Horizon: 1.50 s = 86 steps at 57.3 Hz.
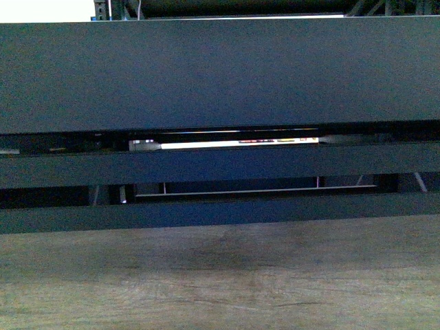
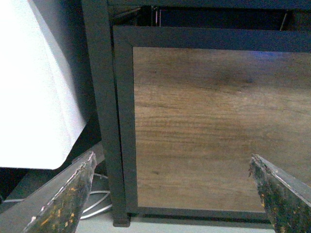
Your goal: Pick lemon from shelf
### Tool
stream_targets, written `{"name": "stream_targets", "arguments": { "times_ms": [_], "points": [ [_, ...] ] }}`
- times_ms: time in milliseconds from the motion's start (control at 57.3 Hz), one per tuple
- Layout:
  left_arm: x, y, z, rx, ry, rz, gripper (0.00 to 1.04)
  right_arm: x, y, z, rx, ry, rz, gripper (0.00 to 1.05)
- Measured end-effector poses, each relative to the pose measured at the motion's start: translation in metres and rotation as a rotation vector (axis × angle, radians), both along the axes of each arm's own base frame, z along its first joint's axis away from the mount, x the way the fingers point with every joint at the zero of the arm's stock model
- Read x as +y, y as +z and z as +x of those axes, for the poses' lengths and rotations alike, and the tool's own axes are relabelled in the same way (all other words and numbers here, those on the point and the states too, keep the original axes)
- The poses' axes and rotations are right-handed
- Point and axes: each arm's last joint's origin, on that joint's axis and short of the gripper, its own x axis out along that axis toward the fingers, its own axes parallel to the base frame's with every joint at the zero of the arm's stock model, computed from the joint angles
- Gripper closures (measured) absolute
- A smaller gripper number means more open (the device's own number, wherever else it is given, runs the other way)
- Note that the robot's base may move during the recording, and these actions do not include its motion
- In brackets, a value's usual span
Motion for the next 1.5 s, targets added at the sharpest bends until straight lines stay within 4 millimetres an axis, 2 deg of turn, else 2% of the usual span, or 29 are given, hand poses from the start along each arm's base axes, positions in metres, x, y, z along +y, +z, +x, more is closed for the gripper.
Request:
{"name": "stream_targets", "arguments": {
  "times_ms": [1502],
  "points": [
    [0.0000,0.0000,0.0000,0.000,0.000,0.000,0.08,0.0000,0.0000,0.0000,0.000,0.000,0.000,0.07]
  ]
}}
